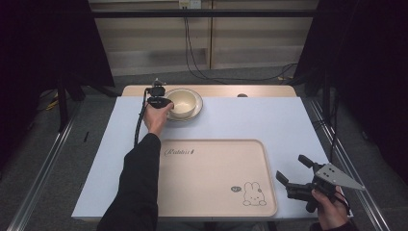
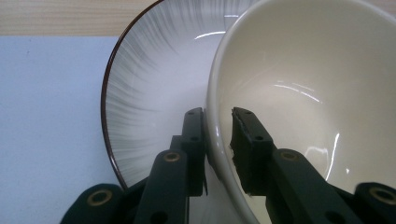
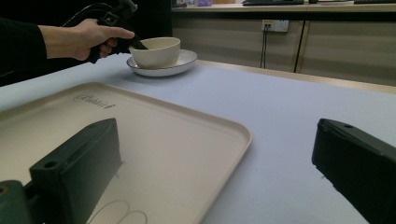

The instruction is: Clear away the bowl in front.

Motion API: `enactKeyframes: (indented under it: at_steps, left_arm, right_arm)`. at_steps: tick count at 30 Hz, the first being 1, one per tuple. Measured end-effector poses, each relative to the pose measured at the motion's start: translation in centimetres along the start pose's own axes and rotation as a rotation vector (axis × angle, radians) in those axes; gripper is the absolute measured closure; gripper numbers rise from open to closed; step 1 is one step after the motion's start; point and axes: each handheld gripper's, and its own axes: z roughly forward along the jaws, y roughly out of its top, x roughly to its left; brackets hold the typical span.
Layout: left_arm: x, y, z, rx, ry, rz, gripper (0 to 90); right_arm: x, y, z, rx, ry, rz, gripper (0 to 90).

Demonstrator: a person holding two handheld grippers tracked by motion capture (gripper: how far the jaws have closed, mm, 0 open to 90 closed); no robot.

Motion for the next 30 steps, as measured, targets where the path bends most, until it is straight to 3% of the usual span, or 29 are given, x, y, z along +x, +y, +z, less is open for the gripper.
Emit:
enactKeyframes:
  at_steps: [2,9,13,22,30]
  left_arm:
    - [0.2,0.0,-0.1,0.009,0.009,0.011,79.2]
    - [0.5,-0.1,-0.3,-0.023,-0.038,-0.054,83.5]
    - [0.6,-0.1,-0.6,-0.031,-0.065,-0.064,83.9]
    - [1.0,0.0,-1.1,-0.036,-0.074,-0.052,83.7]
    - [1.6,0.0,-1.8,-0.044,-0.097,-0.075,83.7]
  right_arm:
    - [0.0,0.0,0.0,-0.006,0.001,-0.015,0.9]
    - [0.0,0.0,-0.1,-0.003,-0.004,-0.007,0.9]
    - [0.1,0.0,0.0,-0.003,0.004,-0.015,0.8]
    - [0.0,0.0,-0.2,-0.006,-0.003,-0.002,0.8]
    - [0.0,0.0,-0.2,-0.006,-0.005,-0.006,0.9]
